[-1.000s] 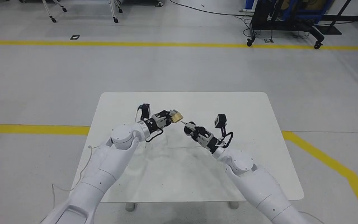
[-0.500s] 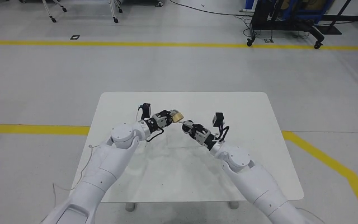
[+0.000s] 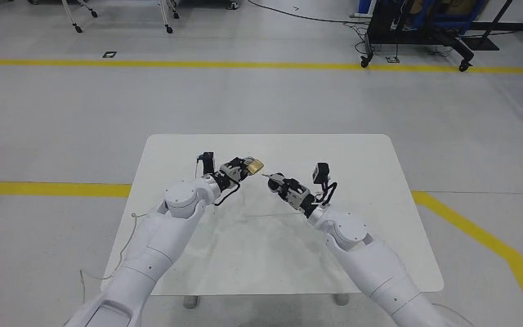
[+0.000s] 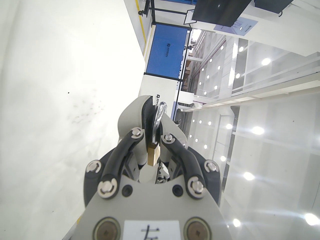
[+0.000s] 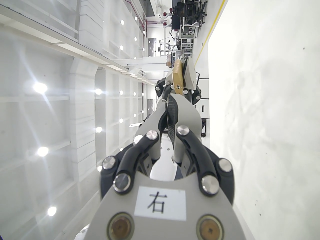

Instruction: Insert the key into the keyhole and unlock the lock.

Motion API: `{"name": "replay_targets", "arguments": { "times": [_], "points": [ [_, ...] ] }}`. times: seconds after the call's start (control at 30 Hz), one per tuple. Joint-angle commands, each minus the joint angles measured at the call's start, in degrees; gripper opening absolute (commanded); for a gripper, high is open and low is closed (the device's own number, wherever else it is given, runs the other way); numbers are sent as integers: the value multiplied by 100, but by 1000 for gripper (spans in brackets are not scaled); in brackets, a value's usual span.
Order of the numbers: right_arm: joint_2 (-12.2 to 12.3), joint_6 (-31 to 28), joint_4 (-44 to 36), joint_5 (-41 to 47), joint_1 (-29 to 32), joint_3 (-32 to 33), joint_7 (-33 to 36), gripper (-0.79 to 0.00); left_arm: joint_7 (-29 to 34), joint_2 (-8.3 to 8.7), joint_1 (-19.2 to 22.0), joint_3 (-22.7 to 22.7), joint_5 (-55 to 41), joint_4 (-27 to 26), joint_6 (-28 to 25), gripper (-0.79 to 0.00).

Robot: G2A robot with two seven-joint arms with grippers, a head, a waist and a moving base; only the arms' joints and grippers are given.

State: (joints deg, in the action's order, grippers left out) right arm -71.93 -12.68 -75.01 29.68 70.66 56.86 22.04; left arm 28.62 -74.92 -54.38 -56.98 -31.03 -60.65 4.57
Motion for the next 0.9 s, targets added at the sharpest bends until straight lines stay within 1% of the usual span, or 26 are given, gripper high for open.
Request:
{"name": "replay_targets", "arguments": {
  "times": [0.0, 0.17, 0.3, 0.33, 0.43, 0.57, 0.87],
  "points": [
    [0, 1, 0, 0, 0, 0, 0, -785, 82, -4, -7, -26, -76, 5, -9, -785],
    [0, 1, 0, 0, 0, 0, 0, -785, 82, -4, -7, -26, -76, 5, -9, -785],
    [-15, -223, -176, -529, 186, 3, -694, -785, 82, -4, -7, -26, -76, 5, -9, -785],
    [-24, -232, -228, -699, 237, -16, -922, -785, 67, -2, -43, -16, -20, -50, -33, -785],
    [-66, -175, -374, -906, 349, -108, -1317, -785, -110, 2, -136, -47, 109, -192, -117, -785],
    [-134, -90, -485, -1067, 414, -254, -1672, -785, -193, 1, -204, -65, 234, -310, -153, -785],
    [-264, -7, -434, -1148, 327, -372, -2023, -785, -59, -4, -245, -110, 376, -361, -181, -785]
  ]
}}
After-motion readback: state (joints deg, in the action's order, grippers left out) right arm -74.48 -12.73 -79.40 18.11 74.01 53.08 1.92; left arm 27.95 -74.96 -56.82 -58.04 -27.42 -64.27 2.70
